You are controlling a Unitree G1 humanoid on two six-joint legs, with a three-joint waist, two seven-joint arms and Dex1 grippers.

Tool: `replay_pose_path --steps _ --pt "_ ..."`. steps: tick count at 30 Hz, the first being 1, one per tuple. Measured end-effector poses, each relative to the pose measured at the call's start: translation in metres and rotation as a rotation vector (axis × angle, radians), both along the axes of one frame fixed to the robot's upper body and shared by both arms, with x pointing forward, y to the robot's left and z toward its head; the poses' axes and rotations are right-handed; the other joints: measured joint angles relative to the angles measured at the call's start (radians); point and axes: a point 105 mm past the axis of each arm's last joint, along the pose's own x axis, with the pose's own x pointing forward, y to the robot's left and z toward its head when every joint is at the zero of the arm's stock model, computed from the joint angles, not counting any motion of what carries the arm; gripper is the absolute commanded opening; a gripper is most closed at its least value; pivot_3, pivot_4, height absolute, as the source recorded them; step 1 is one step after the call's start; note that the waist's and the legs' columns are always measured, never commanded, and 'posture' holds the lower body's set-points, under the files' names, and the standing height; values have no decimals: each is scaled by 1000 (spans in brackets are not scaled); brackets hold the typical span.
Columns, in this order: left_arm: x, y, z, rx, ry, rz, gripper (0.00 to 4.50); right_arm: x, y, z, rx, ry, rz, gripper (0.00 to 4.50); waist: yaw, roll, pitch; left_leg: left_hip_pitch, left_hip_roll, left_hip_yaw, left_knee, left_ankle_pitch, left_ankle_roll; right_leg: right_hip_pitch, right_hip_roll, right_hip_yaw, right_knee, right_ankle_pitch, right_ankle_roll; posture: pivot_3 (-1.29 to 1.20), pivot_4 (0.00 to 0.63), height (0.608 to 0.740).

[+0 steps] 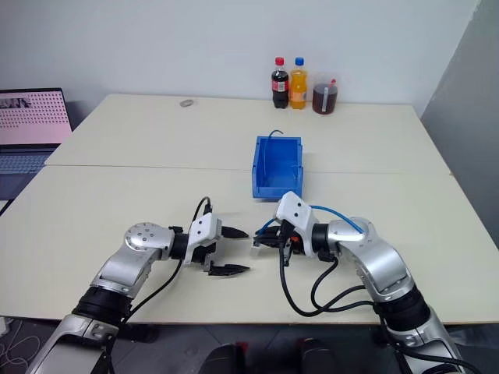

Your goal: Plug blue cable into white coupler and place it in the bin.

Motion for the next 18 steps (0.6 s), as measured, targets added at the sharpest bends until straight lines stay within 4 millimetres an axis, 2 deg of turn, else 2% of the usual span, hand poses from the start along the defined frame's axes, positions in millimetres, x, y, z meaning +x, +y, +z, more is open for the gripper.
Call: replay_pose_path --steps 3,4,5,6,7,9,10,14,16,18 --pt "14 10 21 -45 -63 150 4453 22 -15 36 106 -43 -108 0 2 0 5 -1 0 -1 1 0 0 0 0 0 0 1 1 0 150 740" --pt "23 16 34 -70 -101 235 4453 36 -24 61 163 -88 -170 0 2 1 6 0 0 -1 1 0 0 0 0 0 0 1 2 0 150 740" --pt "31 18 46 -97 -125 301 4453 49 -29 77 198 -111 -208 0 1 1 6 0 -1 0 1 0 0 0 0 0 0 1 2 0 150 740" --pt "34 17 51 -108 -136 321 4453 55 -31 83 208 -122 -226 0 0 1 6 0 -1 0 1 0 0 0 0 0 0 1 2 0 150 740" --pt "36 17 55 -117 -145 340 4453 61 -31 87 217 -127 -234 0 -1 1 6 0 -1 0 1 0 0 0 0 0 0 1 2 0 150 740" --pt "44 14 72 -153 -169 401 4453 91 -27 93 230 -114 -287 0 -3 1 6 0 -1 1 1 0 0 0 0 1 -1 2 2 0 150 740" --pt "45 13 74 -158 -170 406 4453 96 -27 92 226 -110 -298 0 -4 1 7 0 -1 1 1 0 0 -1 0 1 0 2 1 0 150 740" --pt "56 4 93 -220 -186 472 4453 140 -24 87 174 -84 -394 0 -4 1 11 -1 -1 1 0 0 0 -1 0 1 -1 4 -3 0 150 740" --pt "60 1 101 -238 -203 489 4500 150 -18 84 139 -76 -397 692 -4 1 11 -1 -1 2 0 0 0 -1 0 1 -1 4 -4 0 150 740" --pt "64 3 104 -241 -211 508 4500 157 -16 78 76 -72 -394 1135 -4 1 11 -1 -1 2 -2 0 0 -2 -1 1 -2 4 -4 0 150 740"
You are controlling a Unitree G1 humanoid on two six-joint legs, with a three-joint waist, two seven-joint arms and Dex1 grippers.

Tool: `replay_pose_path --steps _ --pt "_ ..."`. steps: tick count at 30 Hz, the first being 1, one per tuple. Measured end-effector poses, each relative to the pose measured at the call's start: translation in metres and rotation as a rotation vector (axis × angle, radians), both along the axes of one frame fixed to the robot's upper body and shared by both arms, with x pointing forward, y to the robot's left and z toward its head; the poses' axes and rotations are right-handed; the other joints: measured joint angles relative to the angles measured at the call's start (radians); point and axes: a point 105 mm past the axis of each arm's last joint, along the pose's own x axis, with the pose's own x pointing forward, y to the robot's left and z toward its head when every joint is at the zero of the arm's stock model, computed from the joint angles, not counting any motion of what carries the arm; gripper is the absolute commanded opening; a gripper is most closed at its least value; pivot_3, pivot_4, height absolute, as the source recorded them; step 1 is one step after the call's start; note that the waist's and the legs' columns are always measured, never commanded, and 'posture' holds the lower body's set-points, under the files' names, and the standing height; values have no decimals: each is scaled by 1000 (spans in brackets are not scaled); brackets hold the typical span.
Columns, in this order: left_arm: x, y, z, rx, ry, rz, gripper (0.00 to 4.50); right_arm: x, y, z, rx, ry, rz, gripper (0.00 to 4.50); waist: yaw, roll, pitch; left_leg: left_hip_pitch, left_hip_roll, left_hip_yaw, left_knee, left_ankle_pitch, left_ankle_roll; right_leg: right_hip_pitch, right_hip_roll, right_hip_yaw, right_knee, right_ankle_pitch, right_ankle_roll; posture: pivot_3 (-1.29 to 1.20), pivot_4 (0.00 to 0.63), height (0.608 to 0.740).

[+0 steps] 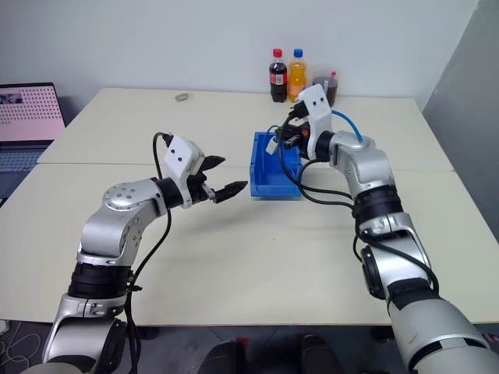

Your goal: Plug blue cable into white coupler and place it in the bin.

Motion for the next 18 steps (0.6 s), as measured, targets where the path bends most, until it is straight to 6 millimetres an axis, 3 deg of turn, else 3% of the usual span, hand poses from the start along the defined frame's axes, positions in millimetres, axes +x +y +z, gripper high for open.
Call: replay_pose_path --steps 5,12,18 --pt "3 3 -4 -2 15 21 4500 2 -10 -16 -195 40 67 2493 1 1 2 -1 0 1 -1 -1 -1 -1 -1 0 0 0 -1 0 150 740" --pt "7 11 -8 14 20 40 4500 -6 -61 -12 -485 56 156 4352 3 1 3 -1 -1 1 0 -1 -2 -1 -1 0 0 0 -1 0 150 740" --pt "11 16 -10 18 32 52 4500 -24 -90 -21 -645 95 279 4480 1 2 3 -1 -1 1 0 -1 -2 -1 -1 0 1 0 -1 0 150 740"
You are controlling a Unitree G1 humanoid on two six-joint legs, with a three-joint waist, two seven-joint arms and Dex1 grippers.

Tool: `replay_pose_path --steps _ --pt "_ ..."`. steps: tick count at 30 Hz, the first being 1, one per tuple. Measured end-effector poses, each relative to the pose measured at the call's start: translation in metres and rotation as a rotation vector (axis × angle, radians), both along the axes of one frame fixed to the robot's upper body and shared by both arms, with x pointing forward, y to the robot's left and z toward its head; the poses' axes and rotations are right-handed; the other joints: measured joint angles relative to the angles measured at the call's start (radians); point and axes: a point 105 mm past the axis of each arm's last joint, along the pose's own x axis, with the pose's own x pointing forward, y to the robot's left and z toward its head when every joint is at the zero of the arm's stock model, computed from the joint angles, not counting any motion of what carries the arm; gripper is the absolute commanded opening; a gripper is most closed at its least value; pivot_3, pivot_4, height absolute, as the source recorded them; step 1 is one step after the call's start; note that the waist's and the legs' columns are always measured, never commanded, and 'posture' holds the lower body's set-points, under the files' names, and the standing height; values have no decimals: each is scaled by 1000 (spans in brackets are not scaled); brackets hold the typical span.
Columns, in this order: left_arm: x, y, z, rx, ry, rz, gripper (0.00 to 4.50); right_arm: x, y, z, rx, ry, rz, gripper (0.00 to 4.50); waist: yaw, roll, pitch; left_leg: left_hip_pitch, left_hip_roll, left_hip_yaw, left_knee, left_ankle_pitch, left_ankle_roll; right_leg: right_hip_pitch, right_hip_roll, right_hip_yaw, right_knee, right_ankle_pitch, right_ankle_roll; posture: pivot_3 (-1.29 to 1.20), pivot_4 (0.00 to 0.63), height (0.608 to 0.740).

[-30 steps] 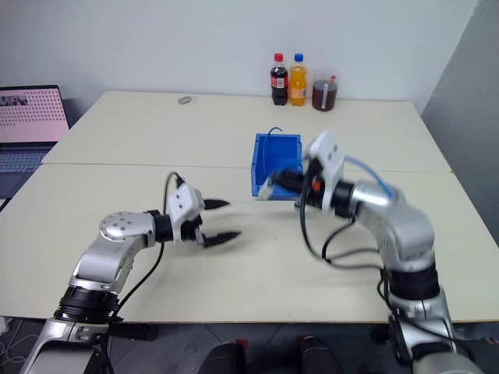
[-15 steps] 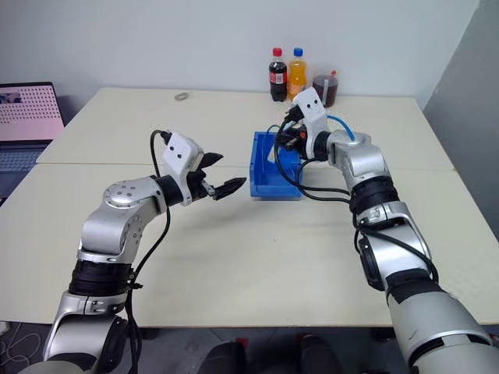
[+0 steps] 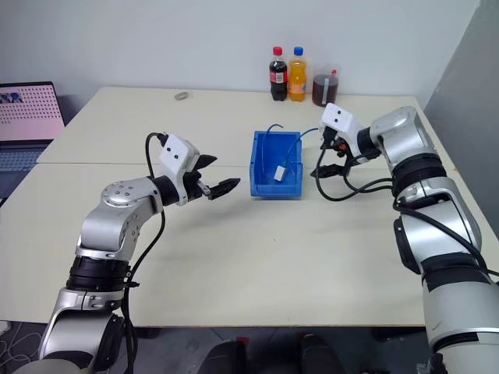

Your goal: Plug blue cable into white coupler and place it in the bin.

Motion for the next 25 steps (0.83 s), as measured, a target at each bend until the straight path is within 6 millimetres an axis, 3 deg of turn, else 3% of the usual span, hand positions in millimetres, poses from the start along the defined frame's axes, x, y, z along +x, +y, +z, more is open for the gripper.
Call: replay_pose_path --steps 2,5,12,15,19,25 --pt "2 5 -5 1 24 11 4500 -5 -6 -8 -3 29 11 4480 -2 0 0 0 0 0 0 0 0 0 0 0 0 0 0 0 150 740" --pt "0 9 -7 -3 37 11 4500 -8 -1 -10 174 -4 -13 4480 -3 0 0 0 1 -1 1 0 0 1 0 0 1 0 0 0 150 740" --pt "-8 48 -18 16 45 116 4500 -17 -5 -12 660 -115 -400 4480 6 0 0 0 1 -2 1 2 -3 1 0 -1 2 0 0 0 150 740" --pt "-7 54 -14 21 25 140 4500 -31 -3 -23 723 -106 -507 4480 11 0 0 0 0 -1 2 2 -3 1 0 -1 2 0 1 0 150 740" --pt "-8 58 -18 21 34 166 4500 -49 8 -22 747 -124 -567 4480 15 0 0 0 0 -1 3 2 -3 1 0 -1 2 1 2 0 150 740" --pt "-15 48 -24 -30 102 129 4500 -64 23 -32 740 -75 -589 4480 16 0 0 0 0 -1 3 2 -3 1 0 0 2 1 2 0 150 740"
